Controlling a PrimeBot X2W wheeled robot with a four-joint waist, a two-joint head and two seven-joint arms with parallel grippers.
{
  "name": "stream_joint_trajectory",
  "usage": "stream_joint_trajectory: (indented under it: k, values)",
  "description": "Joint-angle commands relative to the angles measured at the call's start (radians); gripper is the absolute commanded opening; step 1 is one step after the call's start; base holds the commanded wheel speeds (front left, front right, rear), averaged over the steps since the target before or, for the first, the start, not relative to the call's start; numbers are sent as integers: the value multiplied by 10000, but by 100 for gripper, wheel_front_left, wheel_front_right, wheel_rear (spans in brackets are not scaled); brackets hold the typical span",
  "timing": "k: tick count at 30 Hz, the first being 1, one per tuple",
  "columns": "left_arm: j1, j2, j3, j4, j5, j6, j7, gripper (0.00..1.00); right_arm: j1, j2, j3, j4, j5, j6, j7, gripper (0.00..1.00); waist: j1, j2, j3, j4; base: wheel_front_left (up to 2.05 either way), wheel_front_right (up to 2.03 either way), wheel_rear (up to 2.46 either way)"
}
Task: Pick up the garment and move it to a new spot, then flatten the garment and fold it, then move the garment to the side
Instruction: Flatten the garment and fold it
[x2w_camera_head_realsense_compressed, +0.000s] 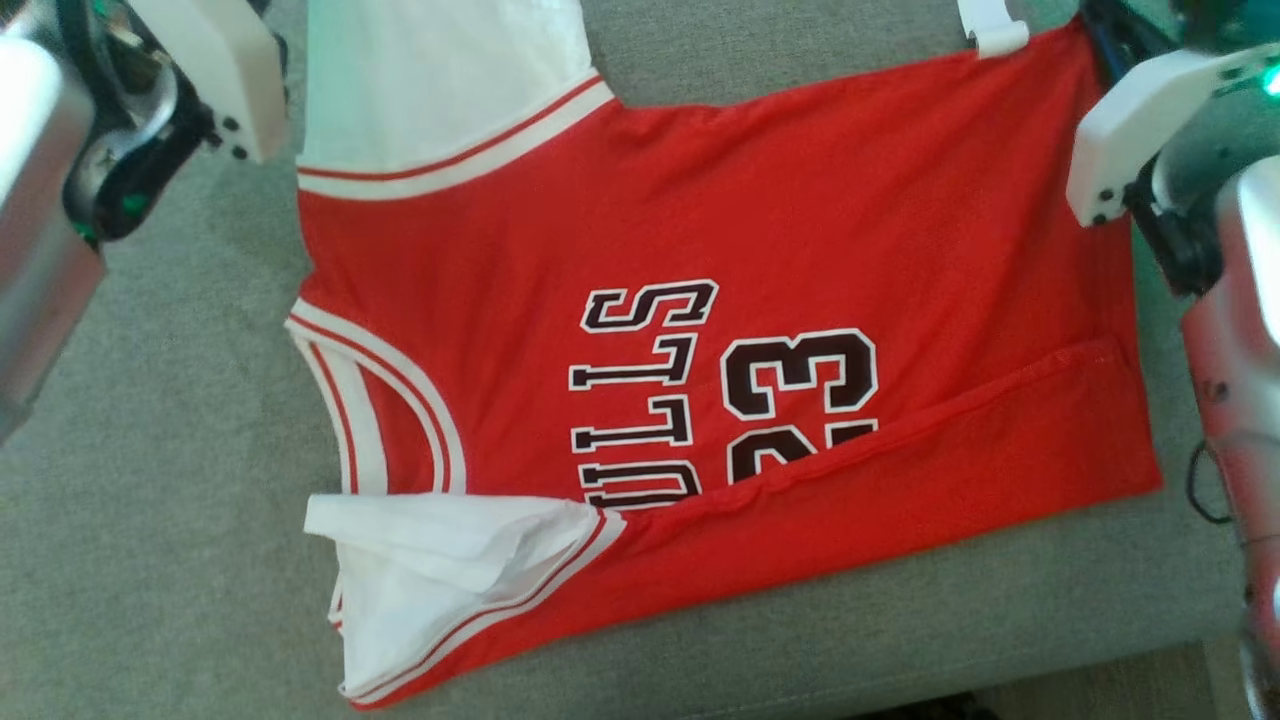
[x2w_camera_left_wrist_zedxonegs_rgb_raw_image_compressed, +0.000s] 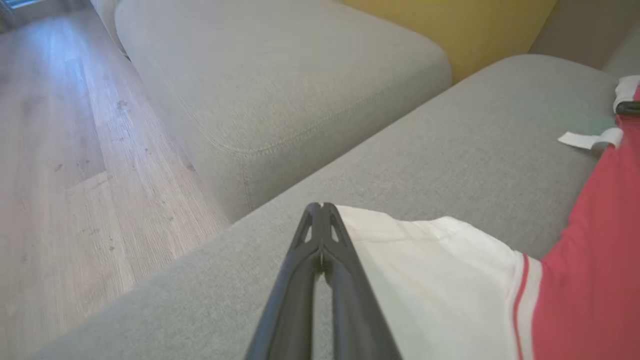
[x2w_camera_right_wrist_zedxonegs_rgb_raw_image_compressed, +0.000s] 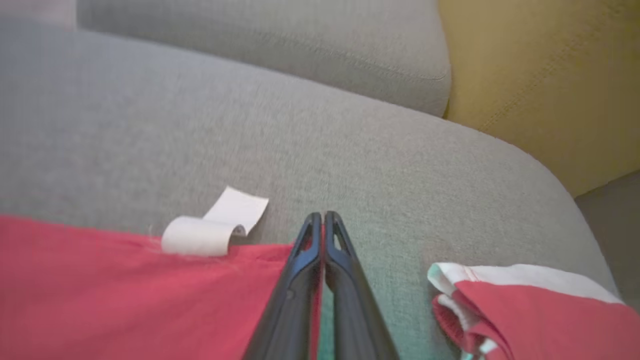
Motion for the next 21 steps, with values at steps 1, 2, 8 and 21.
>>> stream_joint_trajectory:
  k: [1, 2, 8, 21]
  values:
    - [-642, 485, 621, -127, 151, -21, -301, 0, 158, 92, -226, -403, 432, -9, -239, 0, 0, 0, -16, 33, 0, 0, 0]
    - [-668, 487, 665, -111, 227, -1, -530, 0, 160, 78, -379, -435, 655, -9, -354, 0, 0, 0, -20, 51, 0, 0, 0]
    - [-823, 413, 867, 52, 452, 48, -1496, 0, 70, -65, -923, -533, 2430, -9, -699, 0, 0, 0, -40, 173, 0, 0, 0]
    - [-553, 406, 1098, -78, 273, 20, -2684, 0, 338, -1259, -588, -857, 3843, -9, -1078, 0, 0, 0, -166, 454, 0, 0, 0]
